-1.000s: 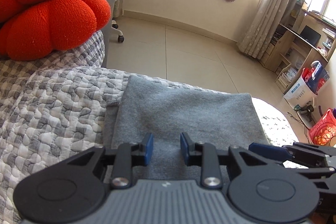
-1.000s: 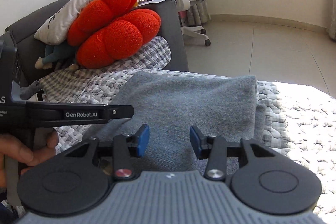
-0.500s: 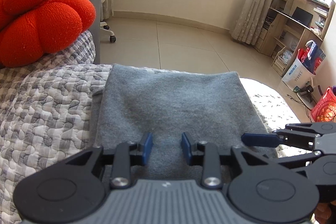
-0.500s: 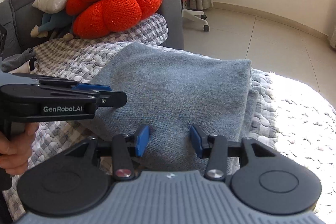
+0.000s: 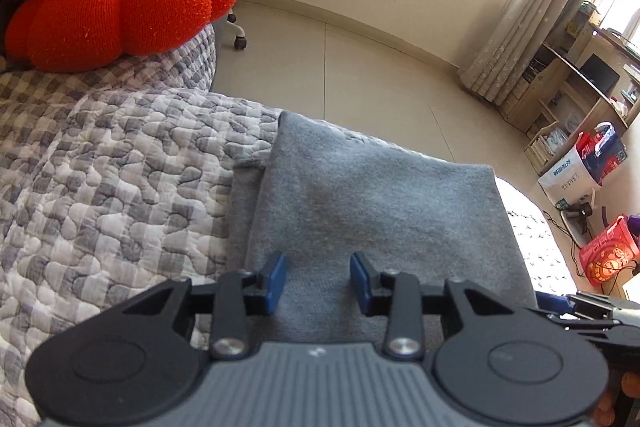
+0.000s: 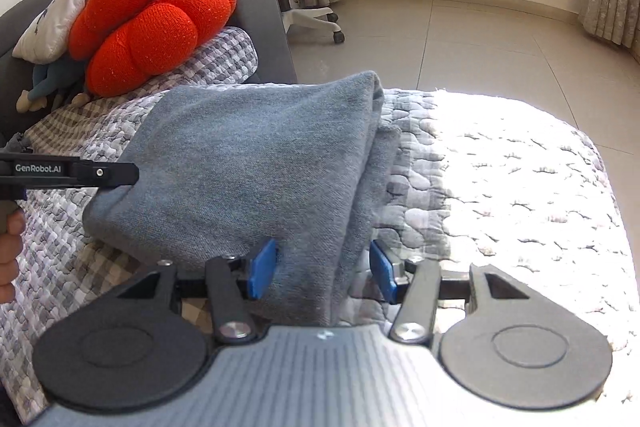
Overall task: Fold clothes
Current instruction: 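Grasp the folded sweater bundle with the left gripper while the right gripper grasps beside it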
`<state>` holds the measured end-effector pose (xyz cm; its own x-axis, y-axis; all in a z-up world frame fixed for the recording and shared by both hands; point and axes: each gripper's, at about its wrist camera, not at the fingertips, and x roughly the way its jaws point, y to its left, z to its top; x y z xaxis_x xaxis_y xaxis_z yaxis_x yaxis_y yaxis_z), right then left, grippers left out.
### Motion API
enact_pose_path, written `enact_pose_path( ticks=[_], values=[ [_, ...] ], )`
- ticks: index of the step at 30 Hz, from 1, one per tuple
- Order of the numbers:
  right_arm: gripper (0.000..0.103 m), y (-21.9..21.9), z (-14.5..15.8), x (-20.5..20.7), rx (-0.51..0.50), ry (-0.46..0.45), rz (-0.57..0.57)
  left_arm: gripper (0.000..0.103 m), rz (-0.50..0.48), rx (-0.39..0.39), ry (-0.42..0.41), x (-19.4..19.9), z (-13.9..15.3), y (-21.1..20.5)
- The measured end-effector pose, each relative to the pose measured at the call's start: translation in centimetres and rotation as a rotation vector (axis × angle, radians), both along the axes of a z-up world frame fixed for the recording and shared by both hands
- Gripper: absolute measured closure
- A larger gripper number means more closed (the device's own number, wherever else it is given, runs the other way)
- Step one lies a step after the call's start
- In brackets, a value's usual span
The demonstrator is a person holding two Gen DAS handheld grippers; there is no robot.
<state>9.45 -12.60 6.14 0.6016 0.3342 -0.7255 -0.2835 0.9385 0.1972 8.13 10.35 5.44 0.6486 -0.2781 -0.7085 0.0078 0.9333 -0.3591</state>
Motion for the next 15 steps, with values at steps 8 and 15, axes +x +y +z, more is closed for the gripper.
enact_pose_path(
  ticks=[8,15],
  values=[
    [0.038,-4.2,0.1,0.0,0.25,0.088,-0.154,0.05,0.104,-0.21,0.151,0.3,-1.6,5.2],
    [0.036,-6.0,-0.8,0.4,0.505,0.161,-0.233,0.04,0.078,-0.269,0.179,0.4,-2.4,4.3]
  ],
)
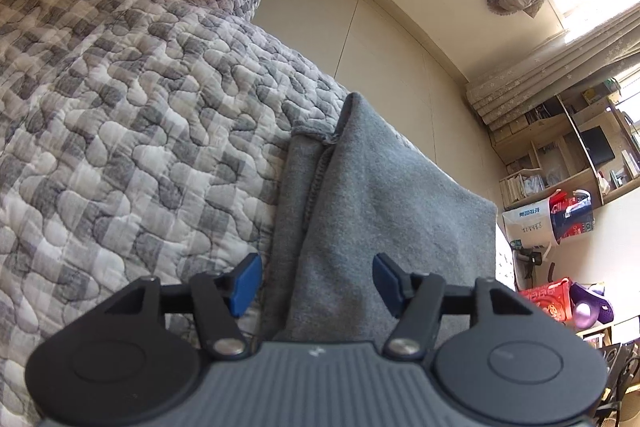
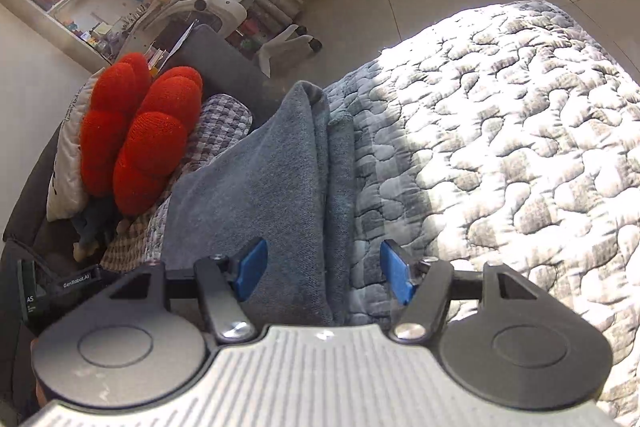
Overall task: Fold clothes
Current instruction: 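Grasp the folded sweater bundle with the left gripper while the right gripper grasps beside it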
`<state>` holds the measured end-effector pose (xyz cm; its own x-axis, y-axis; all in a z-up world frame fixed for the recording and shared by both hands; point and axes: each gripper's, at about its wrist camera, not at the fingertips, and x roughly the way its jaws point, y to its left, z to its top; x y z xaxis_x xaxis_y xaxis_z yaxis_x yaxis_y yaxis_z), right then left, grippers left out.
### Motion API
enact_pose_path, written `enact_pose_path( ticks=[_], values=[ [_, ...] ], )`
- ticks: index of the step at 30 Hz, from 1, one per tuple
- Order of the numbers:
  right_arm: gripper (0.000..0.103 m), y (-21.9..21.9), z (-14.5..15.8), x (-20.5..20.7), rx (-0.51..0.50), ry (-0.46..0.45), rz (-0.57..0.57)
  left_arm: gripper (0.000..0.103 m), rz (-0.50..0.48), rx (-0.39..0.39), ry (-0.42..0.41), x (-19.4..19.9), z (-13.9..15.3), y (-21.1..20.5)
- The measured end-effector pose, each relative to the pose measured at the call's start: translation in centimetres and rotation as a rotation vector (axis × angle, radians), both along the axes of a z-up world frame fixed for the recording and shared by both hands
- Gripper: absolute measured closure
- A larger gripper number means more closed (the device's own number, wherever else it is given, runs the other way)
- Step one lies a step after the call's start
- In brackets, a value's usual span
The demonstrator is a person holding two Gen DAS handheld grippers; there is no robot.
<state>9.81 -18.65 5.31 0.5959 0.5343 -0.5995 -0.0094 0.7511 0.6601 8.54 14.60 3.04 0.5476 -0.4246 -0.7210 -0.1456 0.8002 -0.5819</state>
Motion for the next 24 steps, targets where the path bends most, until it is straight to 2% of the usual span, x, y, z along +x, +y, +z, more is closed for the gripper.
enact_pose_path(
  ticks=[5,8,14,21,24],
  values=[
    [0.036,-0.2,-0.1,0.4,0.07,-0.002,-0.035,0.029,-0.003,-0.013,-0.024,0.3,-0.4,-1.2],
    [0.036,0.3,0.1,0.7,0.049,-0.019,-0.033,0.022,-0.017,-0.003,-0.056,0.9,-0.7,-1.9],
    [0.035,1.9,0.1,1.2,0.002,-0.058,-0.031,0.021,0.019,-0.033,-0.065,2.5,-0.9,-1.9],
    [0.035,1.2,-0.8,1.8,0.093,-0.069,-0.085,0.021,0.062,-0.038,-0.078,3.2,-1.0,-1.5],
    [0.035,1.5,-0.8,2.1,0.09,-0.084,-0.089,0.022,0.071,-0.026,-0.086,3.4,-0.9,-1.8]
  ],
)
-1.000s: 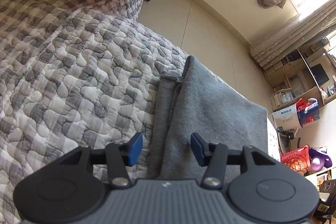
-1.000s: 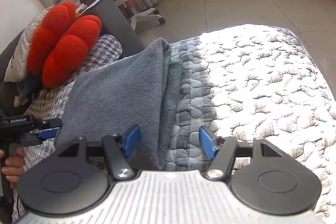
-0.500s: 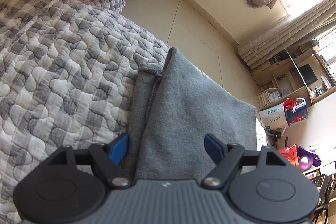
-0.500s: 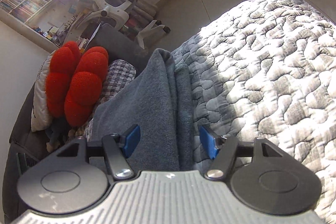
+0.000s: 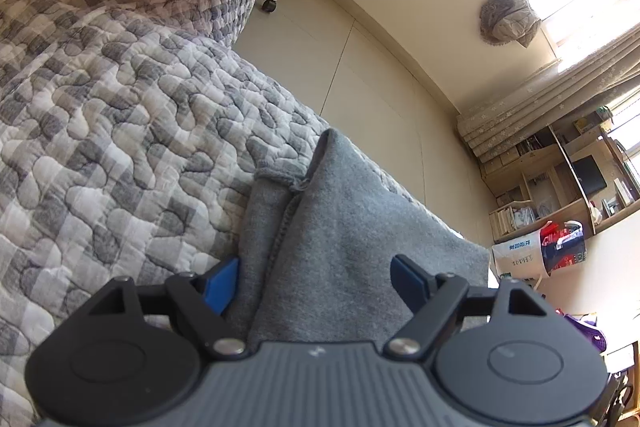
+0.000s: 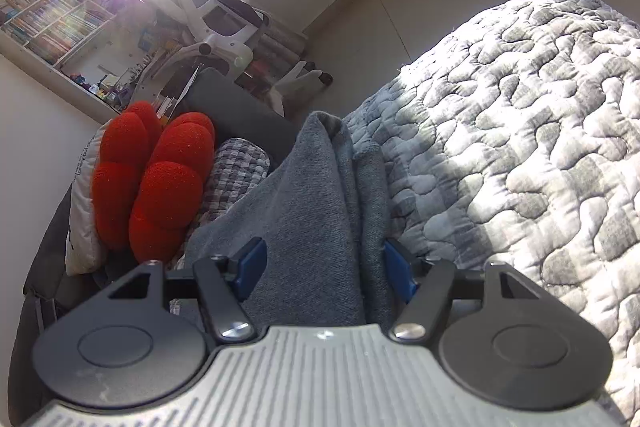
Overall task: Fold clothes
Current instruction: 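Grasp the folded sweater bundle with the left gripper while the right gripper grasps beside it, then lift the folded sweater with both grippers and carry it toward the sofa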
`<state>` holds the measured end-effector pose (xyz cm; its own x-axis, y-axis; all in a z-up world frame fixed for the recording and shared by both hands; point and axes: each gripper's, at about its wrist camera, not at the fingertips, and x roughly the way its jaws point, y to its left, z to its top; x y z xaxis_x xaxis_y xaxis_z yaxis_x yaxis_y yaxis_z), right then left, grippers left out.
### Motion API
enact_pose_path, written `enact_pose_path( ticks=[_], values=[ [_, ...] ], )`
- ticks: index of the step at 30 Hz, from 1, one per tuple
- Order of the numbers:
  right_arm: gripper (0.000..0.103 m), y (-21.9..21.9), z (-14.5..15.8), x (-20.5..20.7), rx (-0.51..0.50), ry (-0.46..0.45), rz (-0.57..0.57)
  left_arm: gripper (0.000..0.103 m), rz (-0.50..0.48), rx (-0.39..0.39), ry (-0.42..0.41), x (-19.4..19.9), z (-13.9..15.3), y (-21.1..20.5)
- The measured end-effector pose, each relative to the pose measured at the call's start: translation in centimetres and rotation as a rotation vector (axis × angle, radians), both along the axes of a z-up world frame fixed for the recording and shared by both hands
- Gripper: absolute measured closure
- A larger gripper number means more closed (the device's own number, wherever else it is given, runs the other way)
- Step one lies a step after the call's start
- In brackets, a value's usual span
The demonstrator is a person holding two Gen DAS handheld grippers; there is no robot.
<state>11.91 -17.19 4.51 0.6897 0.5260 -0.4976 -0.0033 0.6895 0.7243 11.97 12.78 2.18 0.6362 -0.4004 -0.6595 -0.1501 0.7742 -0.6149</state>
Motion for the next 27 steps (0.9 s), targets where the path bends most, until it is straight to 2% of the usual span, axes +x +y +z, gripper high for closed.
enact_pose_path(
  ticks=[3,6,8,10,11,12,13,15,27],
  values=[
    [0.035,0.5,0.1,0.3,-0.018,-0.013,-0.009,0.025,-0.002,0.029,-0.012,0.2,0.2,-0.6],
    [0.034,0.8,0.2,0.5,-0.03,-0.02,-0.009,0.035,0.0,0.06,-0.021,0.4,0.2,-0.8],
    [0.035,1.0,0.3,0.6,-0.042,-0.024,-0.011,0.05,0.002,0.072,-0.023,0.5,0.2,-0.8],
    [0.044,1.4,0.5,0.6,-0.078,-0.021,-0.016,0.063,-0.016,0.081,-0.03,0.5,0.5,-0.9],
    [0.058,1.6,0.6,0.7,-0.095,-0.018,-0.017,0.072,-0.025,0.096,-0.045,0.4,0.9,-1.0],
    [0.07,1.8,0.7,0.7,-0.104,-0.016,-0.016,0.077,-0.033,0.111,-0.06,0.4,1.3,-1.2],
    [0.072,1.9,0.9,0.6,-0.114,-0.02,-0.016,0.08,-0.042,0.126,-0.075,0.3,1.7,-1.3],
    [0.077,2.3,1.8,0.3,-0.148,-0.061,-0.011,0.083,-0.059,0.156,-0.104,0.2,2.5,-1.6],
    [0.08,6.5,6.8,-2.2,-0.306,-0.296,0.076,0.085,-0.123,0.219,-0.244,-1.3,6.9,-3.7]
  ],
)
